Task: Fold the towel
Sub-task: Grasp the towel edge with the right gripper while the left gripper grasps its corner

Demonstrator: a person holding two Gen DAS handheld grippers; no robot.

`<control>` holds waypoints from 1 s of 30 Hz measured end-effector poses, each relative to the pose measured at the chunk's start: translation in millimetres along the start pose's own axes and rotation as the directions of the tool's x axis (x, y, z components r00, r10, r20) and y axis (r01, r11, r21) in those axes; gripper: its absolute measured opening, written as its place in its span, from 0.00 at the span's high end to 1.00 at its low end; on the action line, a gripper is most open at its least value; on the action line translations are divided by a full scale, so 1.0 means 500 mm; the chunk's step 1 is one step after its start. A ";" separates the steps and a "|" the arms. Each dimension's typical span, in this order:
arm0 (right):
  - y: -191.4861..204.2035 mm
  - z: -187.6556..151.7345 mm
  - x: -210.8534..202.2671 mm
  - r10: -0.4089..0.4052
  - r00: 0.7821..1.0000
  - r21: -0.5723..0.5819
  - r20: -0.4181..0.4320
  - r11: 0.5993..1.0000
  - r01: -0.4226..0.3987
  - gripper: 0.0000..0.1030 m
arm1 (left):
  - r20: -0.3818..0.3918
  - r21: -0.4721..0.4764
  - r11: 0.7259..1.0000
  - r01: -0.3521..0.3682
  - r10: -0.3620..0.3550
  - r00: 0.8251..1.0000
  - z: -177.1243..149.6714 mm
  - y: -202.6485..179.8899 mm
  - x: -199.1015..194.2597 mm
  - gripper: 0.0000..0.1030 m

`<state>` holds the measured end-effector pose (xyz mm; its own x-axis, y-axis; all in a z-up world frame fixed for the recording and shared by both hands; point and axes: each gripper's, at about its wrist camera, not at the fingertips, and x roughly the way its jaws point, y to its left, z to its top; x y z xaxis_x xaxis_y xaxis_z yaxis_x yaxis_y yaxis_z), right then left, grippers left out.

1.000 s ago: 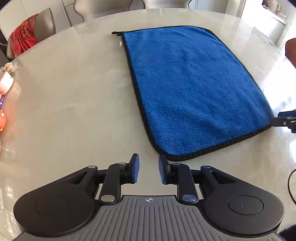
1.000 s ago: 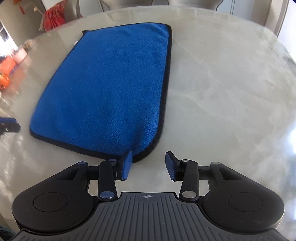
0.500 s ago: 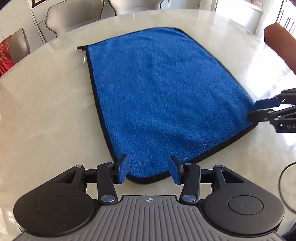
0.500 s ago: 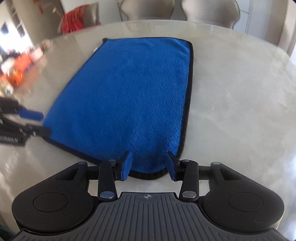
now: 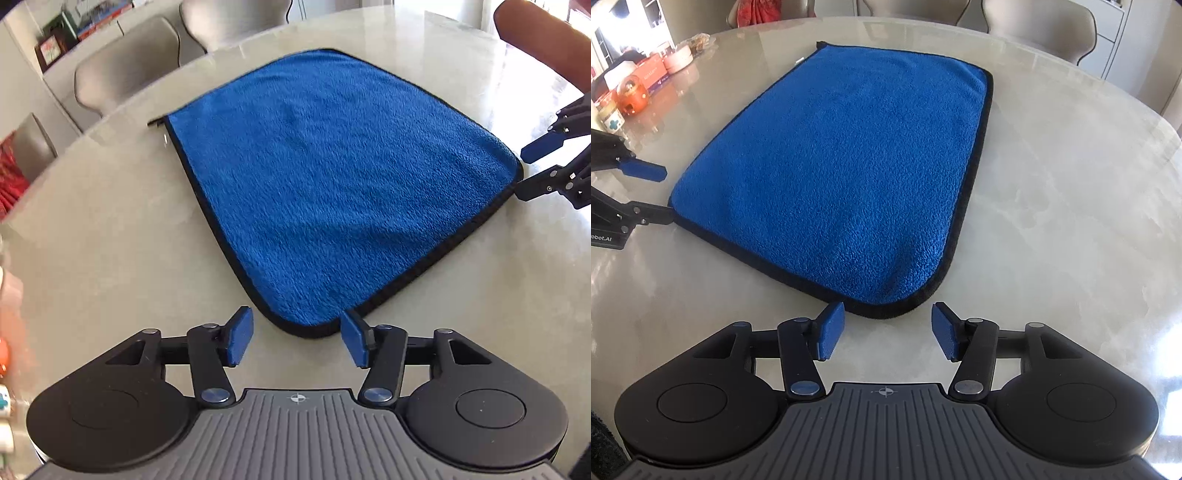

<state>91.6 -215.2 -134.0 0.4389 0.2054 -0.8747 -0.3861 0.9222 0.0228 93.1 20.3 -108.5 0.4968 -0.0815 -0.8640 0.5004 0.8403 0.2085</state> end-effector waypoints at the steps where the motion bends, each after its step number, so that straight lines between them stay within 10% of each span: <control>1: -0.001 -0.001 0.002 0.000 1.000 -0.001 0.004 1.000 0.000 0.48 | 0.004 0.011 1.000 -0.002 0.002 1.000 0.001 -0.001 0.001 0.45; 11: -0.033 0.004 -0.004 0.047 0.999 0.128 0.027 0.990 -0.050 0.53 | 0.025 0.062 0.998 -0.013 0.012 1.000 -0.001 -0.018 -0.010 0.45; 15: -0.034 0.007 -0.003 0.065 0.997 0.150 0.036 0.986 -0.070 0.60 | -0.046 -0.120 0.992 0.048 -0.053 0.997 0.003 0.011 0.004 0.45; 25: -0.044 0.012 0.000 0.082 0.995 0.207 0.053 0.974 -0.091 0.73 | -0.102 -0.473 0.877 0.083 -0.148 0.984 0.010 0.074 0.025 0.31; 28: -0.051 0.010 -0.002 0.091 0.994 0.238 0.066 0.966 -0.104 0.75 | -0.085 -0.457 0.885 0.088 -0.142 0.986 0.017 0.072 0.028 0.43; 30: -0.056 0.009 -0.004 0.093 0.993 0.259 0.079 0.960 -0.110 0.79 | -0.079 -0.437 0.895 0.086 -0.133 0.988 0.023 0.070 0.029 0.74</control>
<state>105.2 -240.1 -130.9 0.4637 0.3151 -0.8281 -0.2090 0.9471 0.2434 126.0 42.6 -108.6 0.3687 -0.1501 -0.9174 0.1803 0.9797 -0.0878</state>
